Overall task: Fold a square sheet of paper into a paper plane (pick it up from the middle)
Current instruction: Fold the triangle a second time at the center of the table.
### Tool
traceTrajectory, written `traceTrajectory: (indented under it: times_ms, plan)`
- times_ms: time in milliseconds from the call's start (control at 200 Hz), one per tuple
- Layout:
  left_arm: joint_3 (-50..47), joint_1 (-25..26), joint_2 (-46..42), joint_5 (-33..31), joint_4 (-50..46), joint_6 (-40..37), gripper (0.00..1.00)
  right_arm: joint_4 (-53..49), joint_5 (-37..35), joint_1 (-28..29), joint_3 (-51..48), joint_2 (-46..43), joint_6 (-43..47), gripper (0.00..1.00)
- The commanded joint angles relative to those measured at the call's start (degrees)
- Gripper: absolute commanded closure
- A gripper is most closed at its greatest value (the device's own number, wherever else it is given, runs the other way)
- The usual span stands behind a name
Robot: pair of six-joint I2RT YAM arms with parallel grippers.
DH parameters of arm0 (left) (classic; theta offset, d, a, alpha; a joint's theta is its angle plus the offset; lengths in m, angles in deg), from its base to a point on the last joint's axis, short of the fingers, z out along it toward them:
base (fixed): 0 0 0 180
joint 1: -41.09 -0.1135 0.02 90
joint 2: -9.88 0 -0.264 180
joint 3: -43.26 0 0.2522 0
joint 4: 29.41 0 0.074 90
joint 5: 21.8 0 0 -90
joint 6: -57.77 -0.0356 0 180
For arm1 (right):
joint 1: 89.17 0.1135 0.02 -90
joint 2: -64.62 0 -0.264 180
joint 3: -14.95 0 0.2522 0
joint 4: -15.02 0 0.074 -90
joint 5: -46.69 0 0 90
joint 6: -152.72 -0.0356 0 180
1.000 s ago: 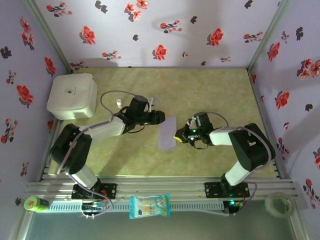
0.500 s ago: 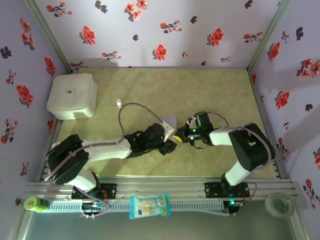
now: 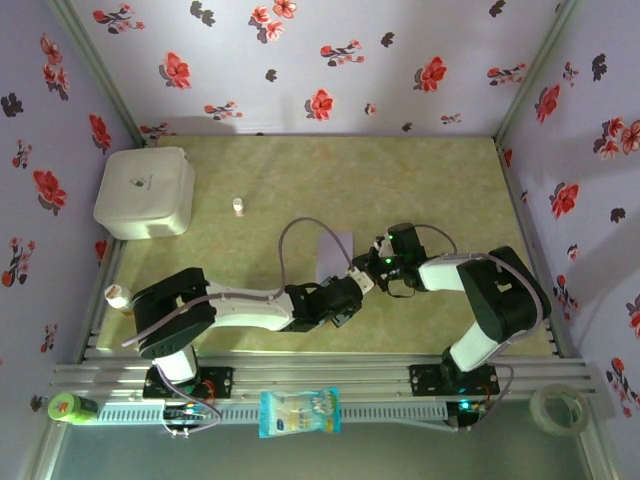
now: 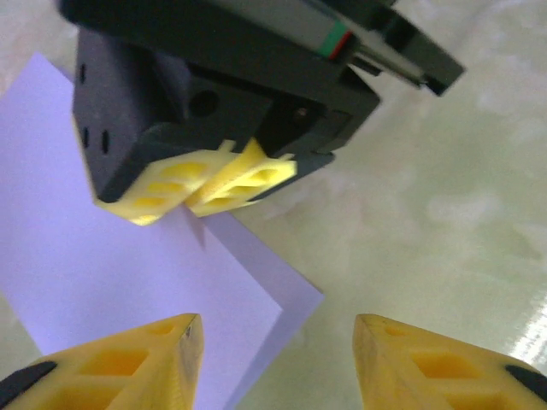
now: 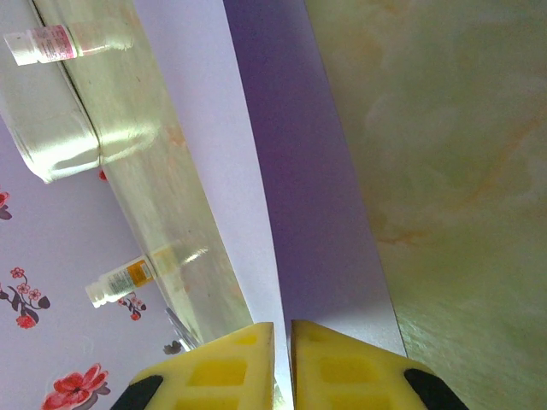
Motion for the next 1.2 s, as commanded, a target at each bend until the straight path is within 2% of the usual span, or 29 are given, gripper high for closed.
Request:
traceTrajectory:
  times_ms: [0,190,430,635,885,1190]
  plan:
    - [2.32,0.09,1.73,-4.48,-0.99,-2.06,0.51,0.01,1.02,-0.22,0.48,-0.01,-0.43,0.87]
    - [2.63,0.09,2.89,-4.94,0.30,-3.07,0.56,-0.13,1.11,-0.19,0.55,0.02,-0.42,0.87]
    - [2.99,-0.09,3.60,-5.05,-0.31,-3.19,0.75,-0.24,1.06,-0.25,0.53,0.04,-0.33,0.86]
    - [2.44,-0.38,2.75,-5.04,-0.22,-3.03,0.83,-0.18,0.92,-0.28,0.52,0.14,-0.25,0.85]
    - [2.62,-0.90,2.06,-4.39,-0.71,-2.57,1.00,-0.38,0.73,-0.22,0.61,-0.26,-0.32,0.84]
    - [0.14,-3.46,-0.92,1.44,0.80,-0.69,1.00,-0.49,0.32,-0.27,0.62,-0.03,-0.16,0.83]
